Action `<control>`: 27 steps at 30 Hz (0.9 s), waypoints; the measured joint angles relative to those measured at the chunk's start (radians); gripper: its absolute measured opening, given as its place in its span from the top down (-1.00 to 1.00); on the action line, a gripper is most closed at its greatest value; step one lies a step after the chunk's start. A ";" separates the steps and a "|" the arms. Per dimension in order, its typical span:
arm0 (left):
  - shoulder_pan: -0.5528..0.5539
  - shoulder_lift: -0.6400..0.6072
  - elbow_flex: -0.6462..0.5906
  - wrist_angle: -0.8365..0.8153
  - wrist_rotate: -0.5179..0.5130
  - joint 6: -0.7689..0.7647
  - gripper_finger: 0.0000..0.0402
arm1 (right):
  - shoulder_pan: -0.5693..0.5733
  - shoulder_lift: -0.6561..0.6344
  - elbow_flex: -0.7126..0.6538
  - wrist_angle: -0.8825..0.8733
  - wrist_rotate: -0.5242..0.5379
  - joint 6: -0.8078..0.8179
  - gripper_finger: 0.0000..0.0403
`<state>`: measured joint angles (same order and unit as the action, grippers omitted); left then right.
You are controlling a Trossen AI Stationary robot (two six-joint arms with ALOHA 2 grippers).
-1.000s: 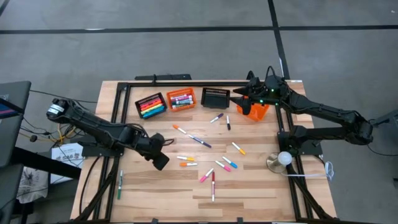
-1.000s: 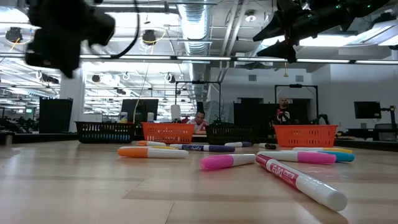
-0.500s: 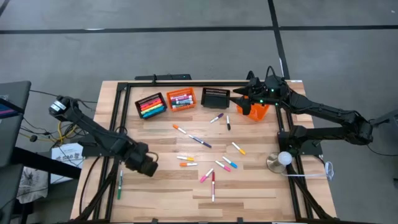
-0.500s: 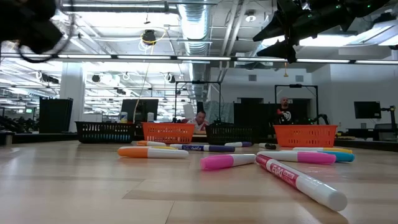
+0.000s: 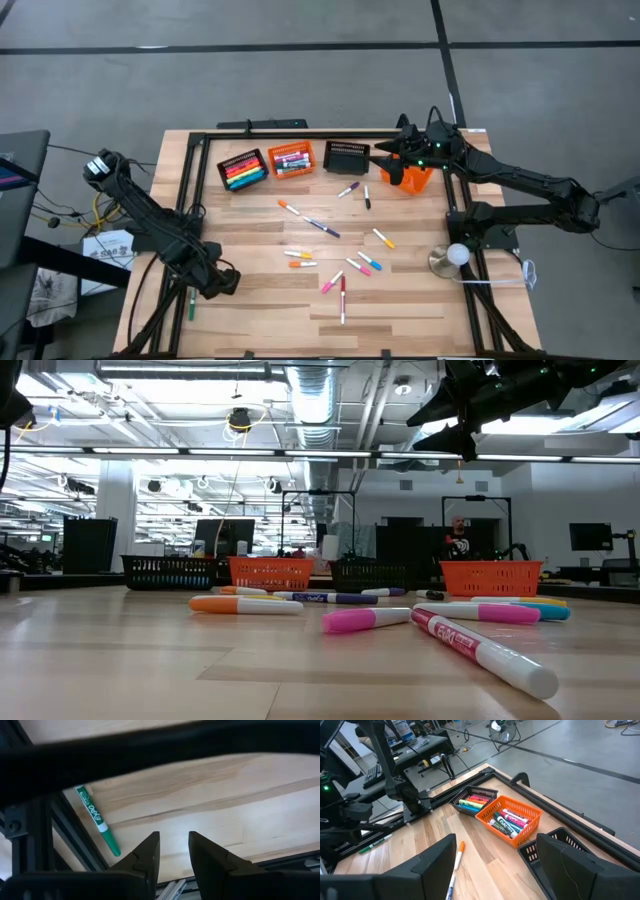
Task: Pick & Place Markers
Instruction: Put the green marker pen into the right black bin
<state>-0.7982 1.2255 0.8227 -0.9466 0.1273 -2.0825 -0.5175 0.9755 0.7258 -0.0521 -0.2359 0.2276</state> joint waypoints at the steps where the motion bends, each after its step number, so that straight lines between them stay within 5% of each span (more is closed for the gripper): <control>1: 0.000 0.000 0.000 -0.002 0.000 -0.002 0.49 | 0.000 0.000 0.000 0.000 0.000 0.000 -0.32; 21: 0.002 0.001 -0.001 -0.018 0.072 -0.075 0.49 | 0.000 0.000 0.000 0.000 -0.001 0.000 -0.32; 27: 0.002 0.084 -0.001 -0.035 0.108 -0.073 0.49 | 0.000 0.000 0.000 0.000 -0.001 -0.001 -0.32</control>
<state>-0.7967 1.3090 0.8215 -0.9812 0.2350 -2.1552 -0.5175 0.9756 0.7258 -0.0519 -0.2371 0.2268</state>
